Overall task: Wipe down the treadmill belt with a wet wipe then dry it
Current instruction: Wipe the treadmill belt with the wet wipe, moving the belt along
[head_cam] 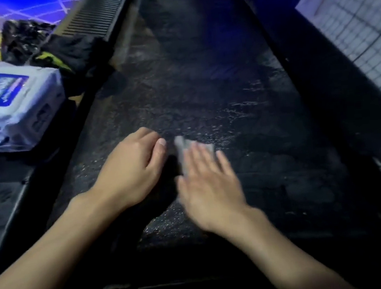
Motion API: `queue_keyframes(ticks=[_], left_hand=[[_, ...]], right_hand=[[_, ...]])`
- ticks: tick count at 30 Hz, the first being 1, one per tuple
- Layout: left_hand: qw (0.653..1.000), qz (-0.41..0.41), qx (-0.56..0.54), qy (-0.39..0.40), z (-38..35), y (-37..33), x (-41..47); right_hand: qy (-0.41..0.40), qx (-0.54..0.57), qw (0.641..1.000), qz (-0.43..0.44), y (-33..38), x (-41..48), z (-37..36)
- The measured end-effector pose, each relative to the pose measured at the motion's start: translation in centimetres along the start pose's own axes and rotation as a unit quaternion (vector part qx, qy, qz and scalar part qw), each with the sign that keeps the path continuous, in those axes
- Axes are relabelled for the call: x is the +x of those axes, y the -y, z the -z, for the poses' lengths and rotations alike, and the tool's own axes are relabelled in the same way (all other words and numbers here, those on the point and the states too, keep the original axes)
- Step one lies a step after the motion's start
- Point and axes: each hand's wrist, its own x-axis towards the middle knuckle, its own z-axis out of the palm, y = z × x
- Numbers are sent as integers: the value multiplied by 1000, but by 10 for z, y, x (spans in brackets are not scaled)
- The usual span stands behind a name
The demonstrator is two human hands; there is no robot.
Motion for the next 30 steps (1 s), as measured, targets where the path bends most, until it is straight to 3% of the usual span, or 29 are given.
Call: queue_keyframes(ticks=[3, 7, 11, 13, 17, 23, 26, 30], left_hand=[[998, -34, 42, 40, -19, -15, 13], [988, -58, 117, 79, -28, -19, 20], [991, -50, 102, 68, -21, -13, 11], [990, -38, 119, 60, -15, -7, 6], [993, 25, 112, 29, -1, 18, -4], [977, 188, 74, -74, 31, 62, -14], [976, 162, 144, 7, 33, 66, -13], [960, 94, 253, 71, 17, 38, 11]], right_hand=[[16, -5, 991, -136, -77, -13, 8], [17, 31, 946, -321, -144, -27, 15], [13, 51, 931, -360, -141, -9, 16], [-5, 46, 949, -313, -118, 9, 16], [-23, 46, 992, -114, -21, 65, 10], [6, -34, 992, 125, 107, 128, 13], [16, -56, 984, 168, 99, 139, 18], [-11, 7, 997, 81, 38, 153, 22]])
